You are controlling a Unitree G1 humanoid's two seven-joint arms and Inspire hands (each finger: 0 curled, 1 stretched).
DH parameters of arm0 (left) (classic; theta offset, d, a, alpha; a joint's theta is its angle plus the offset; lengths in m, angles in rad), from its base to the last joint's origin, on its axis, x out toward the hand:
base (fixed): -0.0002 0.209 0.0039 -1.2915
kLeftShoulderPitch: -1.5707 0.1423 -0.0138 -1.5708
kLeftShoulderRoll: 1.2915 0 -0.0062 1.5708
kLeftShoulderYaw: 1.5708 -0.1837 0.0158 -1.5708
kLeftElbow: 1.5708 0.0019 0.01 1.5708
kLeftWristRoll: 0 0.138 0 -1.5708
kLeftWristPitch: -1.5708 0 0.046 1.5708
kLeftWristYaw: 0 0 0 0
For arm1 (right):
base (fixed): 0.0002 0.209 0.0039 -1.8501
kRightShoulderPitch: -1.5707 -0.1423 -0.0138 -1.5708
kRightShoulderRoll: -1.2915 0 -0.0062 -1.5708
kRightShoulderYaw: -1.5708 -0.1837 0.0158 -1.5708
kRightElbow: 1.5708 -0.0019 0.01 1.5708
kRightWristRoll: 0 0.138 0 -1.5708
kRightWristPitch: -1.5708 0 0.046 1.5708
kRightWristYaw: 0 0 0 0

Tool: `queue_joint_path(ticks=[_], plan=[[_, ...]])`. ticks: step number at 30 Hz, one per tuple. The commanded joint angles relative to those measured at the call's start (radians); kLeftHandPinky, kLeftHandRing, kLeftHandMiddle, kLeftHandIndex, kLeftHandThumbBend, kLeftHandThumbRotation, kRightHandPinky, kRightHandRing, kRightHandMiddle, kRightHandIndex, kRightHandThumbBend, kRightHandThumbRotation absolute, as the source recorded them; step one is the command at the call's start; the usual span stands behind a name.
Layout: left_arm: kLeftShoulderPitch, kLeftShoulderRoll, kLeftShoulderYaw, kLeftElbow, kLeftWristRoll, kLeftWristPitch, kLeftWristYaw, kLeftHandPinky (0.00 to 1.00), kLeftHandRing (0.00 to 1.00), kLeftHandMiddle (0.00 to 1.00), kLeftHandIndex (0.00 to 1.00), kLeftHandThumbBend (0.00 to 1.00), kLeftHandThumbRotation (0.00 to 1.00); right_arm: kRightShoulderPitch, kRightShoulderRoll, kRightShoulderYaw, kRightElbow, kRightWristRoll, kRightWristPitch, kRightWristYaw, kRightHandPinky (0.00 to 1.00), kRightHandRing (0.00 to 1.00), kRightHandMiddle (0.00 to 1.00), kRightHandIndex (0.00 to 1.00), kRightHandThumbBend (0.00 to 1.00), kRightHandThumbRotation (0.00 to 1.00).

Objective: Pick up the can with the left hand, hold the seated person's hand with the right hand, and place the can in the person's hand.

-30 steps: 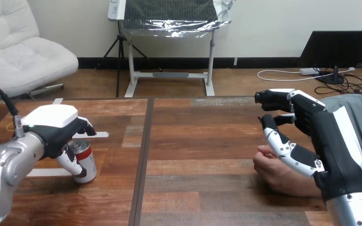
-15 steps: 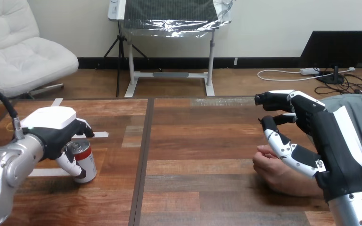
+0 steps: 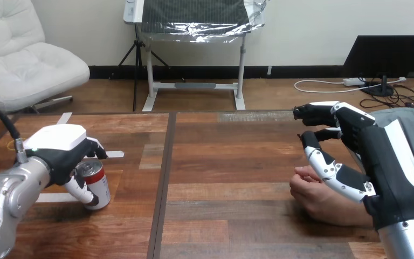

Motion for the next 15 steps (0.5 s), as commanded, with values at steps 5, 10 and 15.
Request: queue_joint_path(ticks=[5, 10, 15], plan=[[-0.078, -0.005, -0.014, 0.030, 0.008, -0.005, 0.041, 0.63, 0.75, 0.81, 0.77, 0.77, 0.12, -0.052, -0.011, -0.017, -0.055, 0.019, 0.001, 0.006, 0.63, 0.72, 0.71, 0.64, 0.30, 0.00], [-0.081, -0.007, -0.020, 0.048, 0.011, -0.011, 0.056, 0.63, 0.74, 0.81, 0.77, 0.77, 0.11, -0.052, -0.013, -0.019, -0.055, 0.018, -0.002, 0.008, 0.63, 0.71, 0.71, 0.64, 0.31, 0.00], [-0.087, -0.010, -0.027, 0.061, 0.014, -0.003, 0.061, 0.62, 0.74, 0.81, 0.77, 0.77, 0.11, -0.053, -0.015, -0.019, -0.053, 0.013, -0.006, 0.009, 0.63, 0.71, 0.70, 0.63, 0.31, 0.00]])
